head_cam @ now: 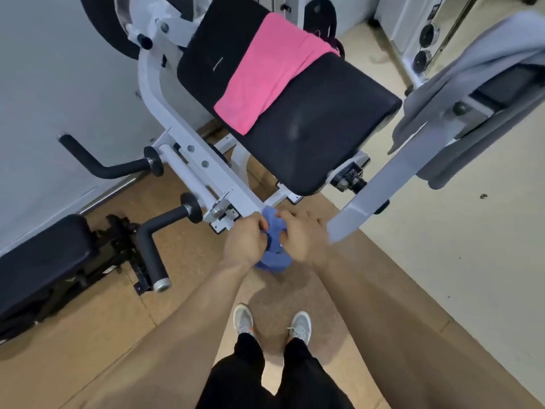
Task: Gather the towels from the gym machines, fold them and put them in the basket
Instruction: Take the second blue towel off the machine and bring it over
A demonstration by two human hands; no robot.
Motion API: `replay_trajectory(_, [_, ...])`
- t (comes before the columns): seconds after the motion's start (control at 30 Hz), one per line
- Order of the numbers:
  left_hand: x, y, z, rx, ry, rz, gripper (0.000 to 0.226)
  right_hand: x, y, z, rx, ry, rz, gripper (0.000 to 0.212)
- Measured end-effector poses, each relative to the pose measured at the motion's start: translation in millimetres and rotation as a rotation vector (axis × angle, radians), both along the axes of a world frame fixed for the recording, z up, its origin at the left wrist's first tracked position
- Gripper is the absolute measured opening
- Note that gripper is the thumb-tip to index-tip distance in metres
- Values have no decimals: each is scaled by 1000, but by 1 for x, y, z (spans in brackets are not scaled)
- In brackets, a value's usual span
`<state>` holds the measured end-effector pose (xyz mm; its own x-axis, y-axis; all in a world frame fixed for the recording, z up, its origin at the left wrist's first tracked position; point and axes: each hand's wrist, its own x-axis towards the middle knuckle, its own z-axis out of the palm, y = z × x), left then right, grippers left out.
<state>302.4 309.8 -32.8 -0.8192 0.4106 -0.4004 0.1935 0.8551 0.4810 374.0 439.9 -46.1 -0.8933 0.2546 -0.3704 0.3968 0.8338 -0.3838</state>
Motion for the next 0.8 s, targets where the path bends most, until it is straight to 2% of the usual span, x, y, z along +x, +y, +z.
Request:
replay_trajectory(0.13, [22, -10, 16, 171, 33, 131, 18, 18, -3, 1, -15, 126, 62, 28])
replay_trajectory(0.27, [34, -20, 35, 286, 99, 155, 16, 20, -5, 26, -147, 345, 17, 6])
replay_trajectory(0.43, [39, -37, 42, 168, 77, 74, 9, 18, -9, 74, -272, 499, 46, 2])
replay_trajectory(0.5, [37, -45, 49, 187, 54, 161, 15, 19, -7, 83, -326, 540, 35, 2])
replay_trajectory(0.6, [30, -59, 79, 416, 41, 339, 24, 22, 6, 69, -294, 457, -11, 11])
replay_trajectory(0.67, [27, -68, 103, 536, 47, 336, 25, 27, 13, 51, -219, 334, 25, 30])
replay_trajectory(0.73, [26, -77, 123, 558, 75, 293, 25, 31, 14, 39, -135, 232, 63, 40])
replay_trajectory(0.8, [28, -92, 136, 530, 131, 274, 24, 31, 10, 40, -120, 160, 14, 32])
